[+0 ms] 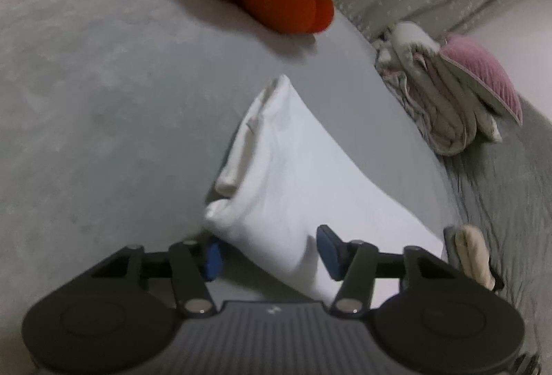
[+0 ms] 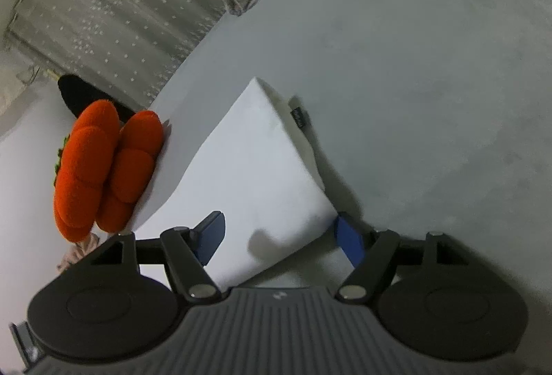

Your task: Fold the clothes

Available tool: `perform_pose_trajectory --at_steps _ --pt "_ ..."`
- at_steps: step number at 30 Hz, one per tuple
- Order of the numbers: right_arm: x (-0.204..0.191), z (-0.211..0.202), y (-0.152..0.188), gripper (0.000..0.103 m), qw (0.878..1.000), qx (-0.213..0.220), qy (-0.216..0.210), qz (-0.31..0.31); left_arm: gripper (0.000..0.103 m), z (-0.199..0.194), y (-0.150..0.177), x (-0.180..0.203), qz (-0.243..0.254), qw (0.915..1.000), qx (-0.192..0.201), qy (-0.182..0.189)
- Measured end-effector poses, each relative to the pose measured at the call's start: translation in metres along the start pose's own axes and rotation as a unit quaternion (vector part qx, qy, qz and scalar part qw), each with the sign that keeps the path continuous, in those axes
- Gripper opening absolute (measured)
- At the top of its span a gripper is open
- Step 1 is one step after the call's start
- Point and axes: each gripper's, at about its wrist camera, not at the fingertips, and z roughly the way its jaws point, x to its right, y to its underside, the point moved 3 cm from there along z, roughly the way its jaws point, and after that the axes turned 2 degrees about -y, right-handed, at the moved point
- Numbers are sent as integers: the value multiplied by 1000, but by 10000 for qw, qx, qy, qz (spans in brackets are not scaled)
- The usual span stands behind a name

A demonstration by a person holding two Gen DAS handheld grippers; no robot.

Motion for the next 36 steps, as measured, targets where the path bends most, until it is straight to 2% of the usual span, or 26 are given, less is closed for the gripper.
perform_pose_trajectory --at_steps 2,4,7,10,12,14,17,18,22,24,27,30,32,34,36 --pt "10 -4 -1 60 9997 104 -1 206 44 -3 -2 -9 -293 9995 21 101" --pt "20 -11 -1 44 9984 203 19 524 42 -6 -2 -16 -491 9988 23 82" --pt "26 -19 -1 43 9954 174 48 940 42 -7 0 -13 -414 9991 59 -5" --pt "20 -23 1 51 9954 124 91 941 43 -7 2 -4 -143 9995 213 -198" --pt "18 -17 2 51 9957 197 78 900 47 -5 3 1 -35 9990 329 -285" --pt "16 -9 2 49 9960 323 76 825 44 -6 5 4 92 9983 452 -360" --pt "16 -3 4 28 9965 441 134 701 25 -4 4 6 238 9974 580 -344" --pt "18 -4 4 22 9962 460 125 725 21 -4 2 3 183 9979 554 -278" --pt "6 -21 -3 13 9959 675 47 593 18 -25 -3 14 165 9974 699 -54" --pt "-5 -46 -6 13 9957 775 -50 499 18 -48 1 19 194 9976 658 0" --pt "-8 -92 2 12 9960 763 -25 466 18 -82 25 10 31 9996 270 33" --pt "16 -132 37 12 9965 505 282 606 18 -104 74 -19 38 9996 -145 -235" --pt "39 -146 64 12 9946 294 476 877 18 -107 95 -39 -191 9988 -312 -311" --pt "61 -156 81 10 9897 155 429 1357 21 -110 92 -38 19 9994 -266 -232" --pt "55 -156 76 12 9929 205 455 1082 30 -112 83 -34 156 9995 -186 -184"
